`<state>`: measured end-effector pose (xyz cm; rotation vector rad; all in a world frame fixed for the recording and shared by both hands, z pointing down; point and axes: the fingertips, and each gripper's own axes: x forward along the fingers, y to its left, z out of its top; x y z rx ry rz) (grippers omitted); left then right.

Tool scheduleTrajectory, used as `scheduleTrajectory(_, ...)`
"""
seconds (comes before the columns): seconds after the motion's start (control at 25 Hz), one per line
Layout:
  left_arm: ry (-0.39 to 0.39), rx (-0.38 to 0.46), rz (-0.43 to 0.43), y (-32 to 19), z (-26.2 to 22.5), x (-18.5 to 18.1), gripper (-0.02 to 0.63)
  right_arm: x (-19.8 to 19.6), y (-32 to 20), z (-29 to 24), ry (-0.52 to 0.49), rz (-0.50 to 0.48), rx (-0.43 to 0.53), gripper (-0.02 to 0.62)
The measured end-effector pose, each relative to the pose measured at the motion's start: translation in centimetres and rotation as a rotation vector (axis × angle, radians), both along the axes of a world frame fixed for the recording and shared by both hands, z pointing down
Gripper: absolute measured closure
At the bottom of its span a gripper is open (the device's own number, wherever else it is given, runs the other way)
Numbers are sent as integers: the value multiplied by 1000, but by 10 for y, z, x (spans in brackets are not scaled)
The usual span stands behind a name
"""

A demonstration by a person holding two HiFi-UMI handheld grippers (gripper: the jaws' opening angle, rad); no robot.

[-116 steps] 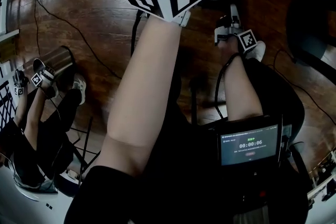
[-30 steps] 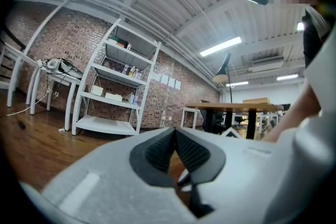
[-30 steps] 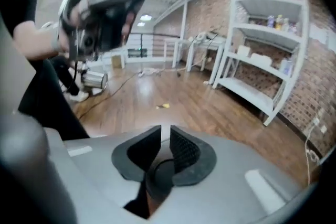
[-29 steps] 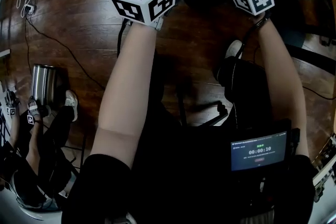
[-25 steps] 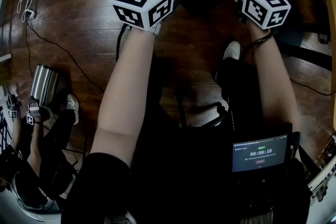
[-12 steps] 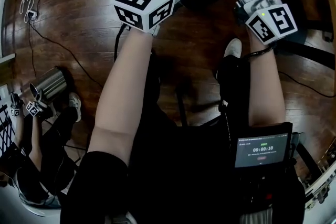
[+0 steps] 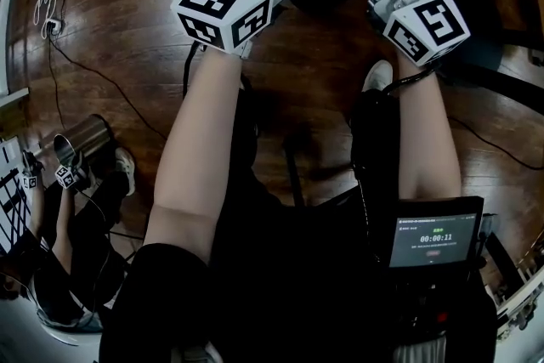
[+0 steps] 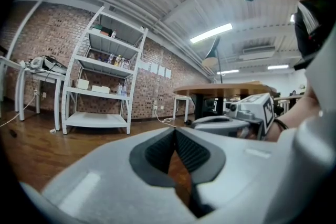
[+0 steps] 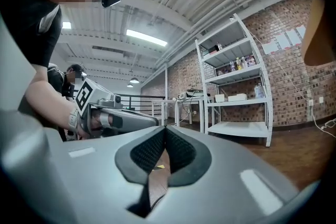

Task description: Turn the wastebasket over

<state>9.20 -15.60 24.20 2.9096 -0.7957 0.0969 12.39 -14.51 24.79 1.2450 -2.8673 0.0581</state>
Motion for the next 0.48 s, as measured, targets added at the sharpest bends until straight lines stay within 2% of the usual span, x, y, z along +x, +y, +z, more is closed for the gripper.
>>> scheduleTrajectory(0.48, -17, 3, 9, 2, 7, -7, 603, -20, -1, 5, -15, -25, -11, 584)
